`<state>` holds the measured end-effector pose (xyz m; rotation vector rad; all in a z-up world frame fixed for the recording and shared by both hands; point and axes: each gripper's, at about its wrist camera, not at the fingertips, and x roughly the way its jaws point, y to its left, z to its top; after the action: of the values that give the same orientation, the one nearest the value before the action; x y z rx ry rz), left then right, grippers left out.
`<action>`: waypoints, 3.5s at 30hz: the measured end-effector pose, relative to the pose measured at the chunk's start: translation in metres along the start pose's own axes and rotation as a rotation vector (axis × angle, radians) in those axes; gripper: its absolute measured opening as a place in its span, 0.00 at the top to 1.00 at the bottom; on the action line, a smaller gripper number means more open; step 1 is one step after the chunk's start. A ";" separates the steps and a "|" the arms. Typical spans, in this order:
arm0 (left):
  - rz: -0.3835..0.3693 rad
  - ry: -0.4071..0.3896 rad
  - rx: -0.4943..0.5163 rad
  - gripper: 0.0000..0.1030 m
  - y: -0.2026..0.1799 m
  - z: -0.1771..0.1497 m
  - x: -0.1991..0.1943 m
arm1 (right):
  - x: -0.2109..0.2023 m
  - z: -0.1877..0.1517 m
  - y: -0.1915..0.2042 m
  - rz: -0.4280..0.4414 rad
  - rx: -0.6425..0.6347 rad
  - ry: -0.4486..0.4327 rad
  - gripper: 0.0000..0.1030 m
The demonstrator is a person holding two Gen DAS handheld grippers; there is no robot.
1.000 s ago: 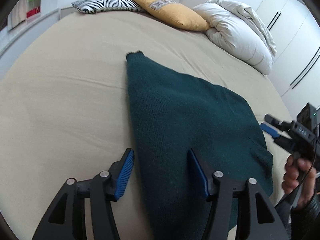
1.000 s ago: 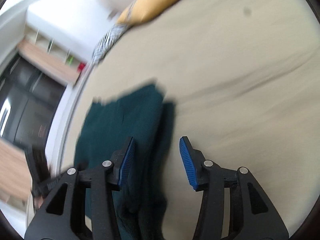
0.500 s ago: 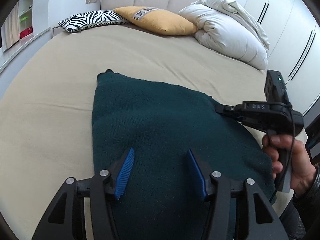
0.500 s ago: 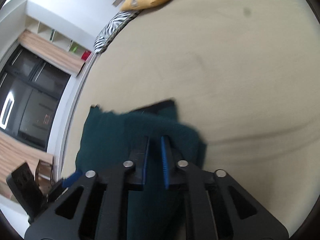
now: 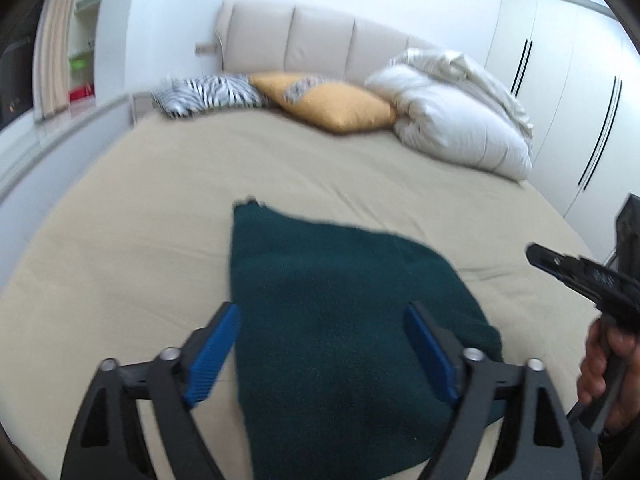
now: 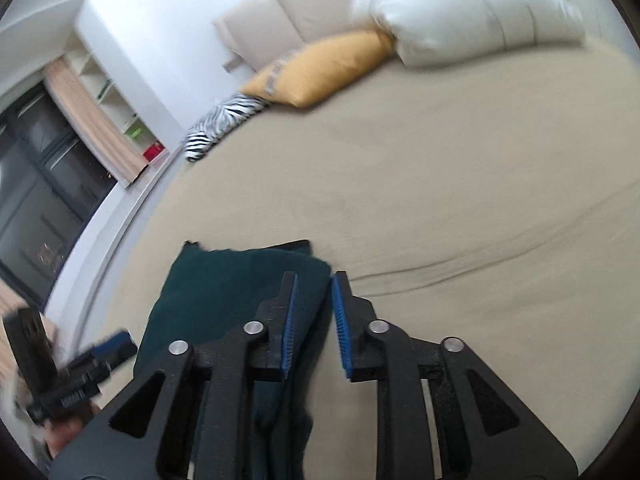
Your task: Fold small clothes
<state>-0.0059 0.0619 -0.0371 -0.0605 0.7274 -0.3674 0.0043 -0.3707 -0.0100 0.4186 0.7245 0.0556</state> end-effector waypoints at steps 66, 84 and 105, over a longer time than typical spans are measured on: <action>0.253 0.149 -0.015 0.00 0.008 -0.050 -0.039 | -0.045 -0.121 0.097 -0.201 -0.233 0.140 0.00; 0.252 0.149 -0.017 0.00 0.008 -0.051 -0.037 | -0.041 -0.123 0.098 -0.198 -0.226 0.142 0.00; 0.254 0.150 -0.016 0.00 0.006 -0.052 -0.037 | -0.042 -0.125 0.096 -0.195 -0.220 0.146 0.00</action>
<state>-0.0638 0.0845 -0.0536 0.0449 0.8758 -0.1241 -0.0994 -0.2469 -0.0298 0.1329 0.8903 -0.0180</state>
